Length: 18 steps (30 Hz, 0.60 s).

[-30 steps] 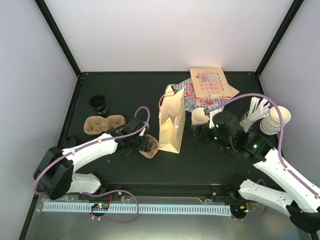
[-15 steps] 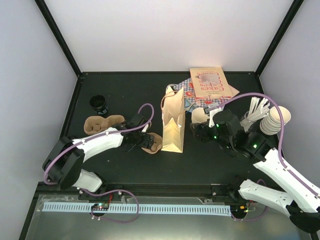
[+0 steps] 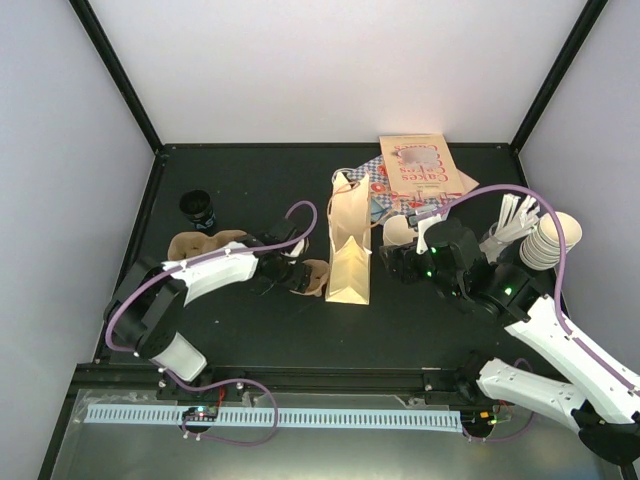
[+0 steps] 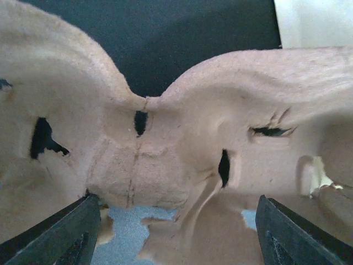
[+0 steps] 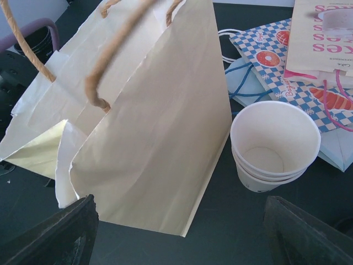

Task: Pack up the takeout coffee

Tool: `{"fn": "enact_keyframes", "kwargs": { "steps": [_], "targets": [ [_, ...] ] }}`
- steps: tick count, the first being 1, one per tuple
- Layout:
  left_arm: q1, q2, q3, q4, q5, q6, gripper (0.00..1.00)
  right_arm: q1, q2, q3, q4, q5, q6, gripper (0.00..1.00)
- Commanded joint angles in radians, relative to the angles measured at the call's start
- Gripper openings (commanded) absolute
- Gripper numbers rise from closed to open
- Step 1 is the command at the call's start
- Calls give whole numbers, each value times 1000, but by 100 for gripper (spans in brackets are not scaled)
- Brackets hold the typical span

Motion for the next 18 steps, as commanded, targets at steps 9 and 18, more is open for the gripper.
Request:
{"fn": "enact_keyframes", "kwargs": {
  "steps": [9,18],
  "targets": [
    [13,-42,76,-105,-12,26,80,-4,-8,12,3,10,-9,84],
    [27,-208,82,-209,-68,16,83,-3,-7,43,-5,14,-21,84]
  ]
}}
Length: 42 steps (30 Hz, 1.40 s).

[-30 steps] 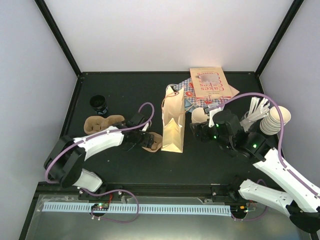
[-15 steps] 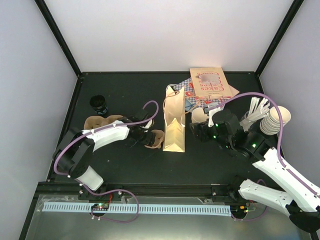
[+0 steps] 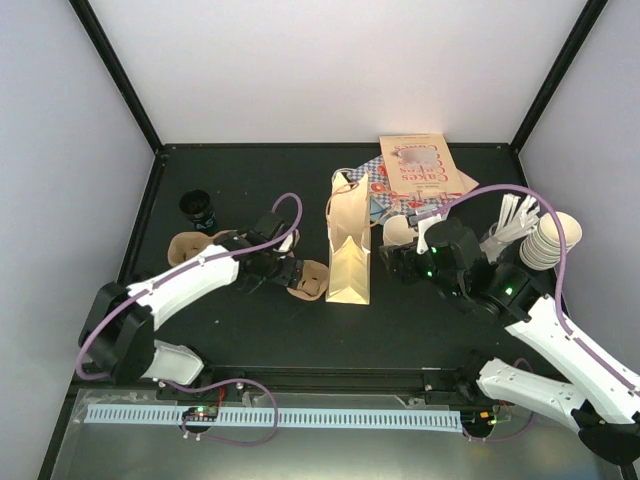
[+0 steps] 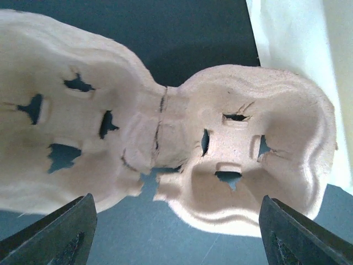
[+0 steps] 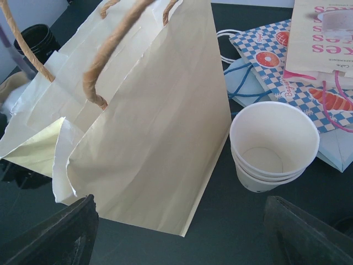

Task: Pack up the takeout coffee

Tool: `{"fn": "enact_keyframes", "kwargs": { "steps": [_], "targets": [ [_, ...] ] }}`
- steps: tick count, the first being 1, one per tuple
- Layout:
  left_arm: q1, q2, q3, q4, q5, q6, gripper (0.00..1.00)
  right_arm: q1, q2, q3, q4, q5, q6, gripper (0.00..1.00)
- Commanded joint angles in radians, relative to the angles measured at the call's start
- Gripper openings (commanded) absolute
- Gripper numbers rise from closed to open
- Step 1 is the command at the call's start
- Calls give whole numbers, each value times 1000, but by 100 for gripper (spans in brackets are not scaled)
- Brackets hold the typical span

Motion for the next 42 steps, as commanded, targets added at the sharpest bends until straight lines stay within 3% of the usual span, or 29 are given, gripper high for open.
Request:
{"fn": "enact_keyframes", "kwargs": {
  "steps": [1,11,16,26,33,42],
  "targets": [
    [21,-90,39,-78,-45,1,84,-3,-8,46,-4,16,-19,84],
    [72,-305,-12,-116,-57,-17,88,-4,-7,103,-26,27,-39,84],
    [130,-421,-60,-109,-31,-46,98,-4,-4,120,-24,21,-45,84],
    [376,-648,-251,-10,178,-187,99,-3,12,223,-40,-27,-100,84],
    [474,-643,-311,9,311,-245,99,-1,44,316,-55,-107,-149,85],
    [484,-576,-429,169,495,-357,97,1,108,432,4,-267,-185,89]
  ]
}}
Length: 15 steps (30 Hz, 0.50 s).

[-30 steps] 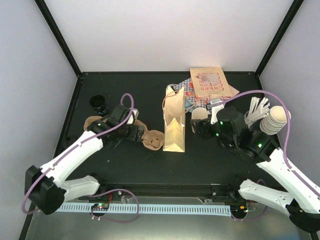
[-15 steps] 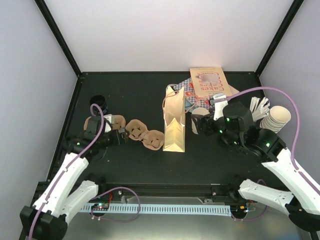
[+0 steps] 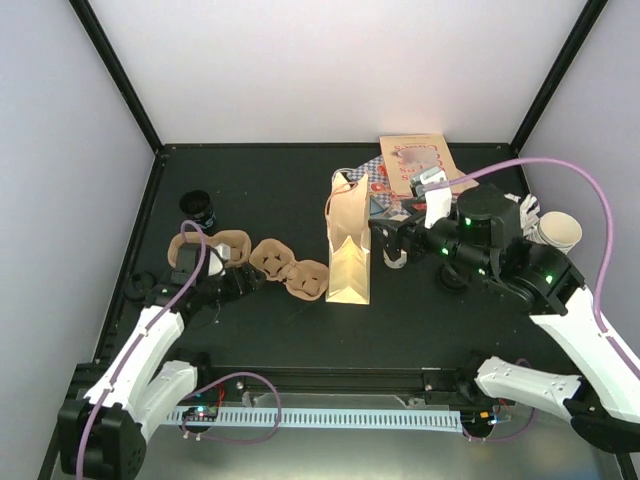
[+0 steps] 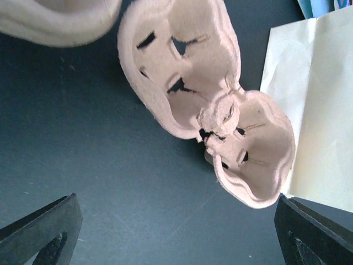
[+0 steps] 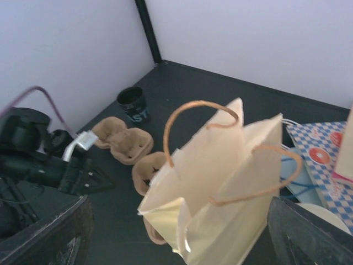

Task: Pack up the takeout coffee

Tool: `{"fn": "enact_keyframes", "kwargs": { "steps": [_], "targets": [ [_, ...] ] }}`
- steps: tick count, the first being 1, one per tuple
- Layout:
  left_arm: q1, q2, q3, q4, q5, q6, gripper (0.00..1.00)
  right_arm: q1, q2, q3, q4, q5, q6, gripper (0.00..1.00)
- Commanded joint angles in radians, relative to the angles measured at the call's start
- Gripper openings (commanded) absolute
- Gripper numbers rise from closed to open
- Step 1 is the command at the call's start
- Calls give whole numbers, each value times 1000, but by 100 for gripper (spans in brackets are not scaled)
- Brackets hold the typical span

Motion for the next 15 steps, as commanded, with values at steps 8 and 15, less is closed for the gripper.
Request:
{"fn": "enact_keyframes", "kwargs": {
  "steps": [8,15],
  "targets": [
    [9,44,-86,210,182,-122,93,95,164,220,40,-109,-95,90],
    [9,47,-184,400,234,-246,81,176,310,350,-13,-66,-157,92]
  ]
}}
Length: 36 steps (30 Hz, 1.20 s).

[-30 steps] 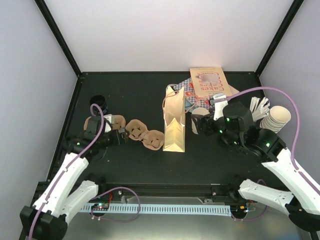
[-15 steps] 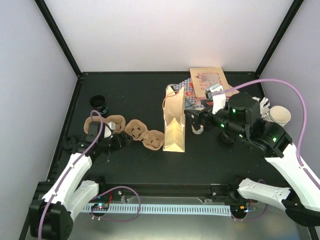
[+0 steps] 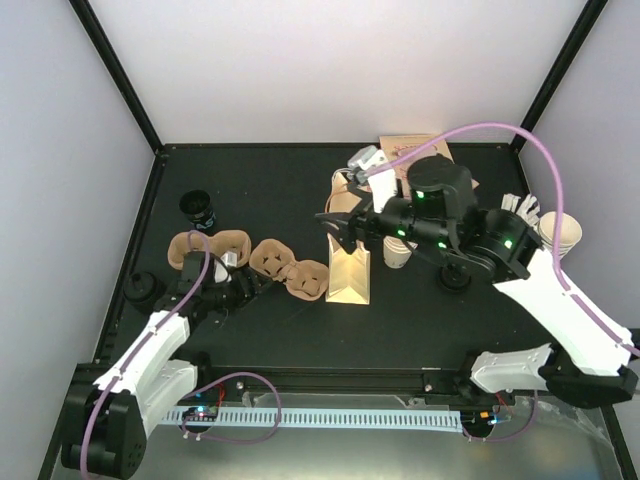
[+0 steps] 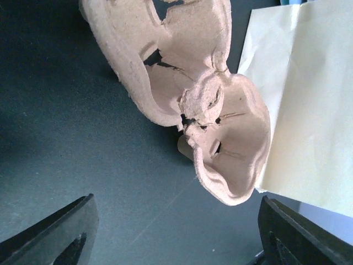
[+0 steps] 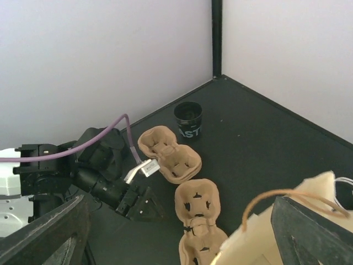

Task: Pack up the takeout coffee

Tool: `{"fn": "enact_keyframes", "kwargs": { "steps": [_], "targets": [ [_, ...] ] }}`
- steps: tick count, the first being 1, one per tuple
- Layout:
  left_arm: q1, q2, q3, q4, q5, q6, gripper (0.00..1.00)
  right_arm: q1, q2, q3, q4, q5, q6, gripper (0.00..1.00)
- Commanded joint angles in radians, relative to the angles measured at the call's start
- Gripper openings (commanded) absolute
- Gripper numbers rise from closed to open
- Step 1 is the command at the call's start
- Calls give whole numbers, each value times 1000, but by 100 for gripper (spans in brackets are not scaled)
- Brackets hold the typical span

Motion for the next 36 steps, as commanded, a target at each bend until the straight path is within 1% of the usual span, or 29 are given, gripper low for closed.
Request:
{"fn": "enact_keyframes", "kwargs": {
  "steps": [1,5,12,18,23,25,29,33,36],
  "targets": [
    [7,2,-49,204,57,-111,79,35,65,69,-25,26,-50,92],
    [7,42,-80,318,59,-183,72,39,67,52,5,14,-42,93],
    [6,78,-141,497,30,-305,69,39,45,-22,30,0,-47,96],
    [6,83,-175,592,-42,-379,62,39,43,-42,27,16,-49,96],
    [6,153,-181,696,-44,-424,59,39,26,-70,47,-6,-53,97],
    [6,192,-174,715,-30,-427,58,39,22,-74,50,-2,-55,97],
    [6,255,-161,703,-31,-433,56,38,15,-78,48,10,-57,98],
    [6,274,-169,701,-61,-438,56,39,11,-88,44,24,-60,98],
    [6,287,-172,718,-90,-432,52,39,8,-100,48,25,-61,98]
  ]
}}
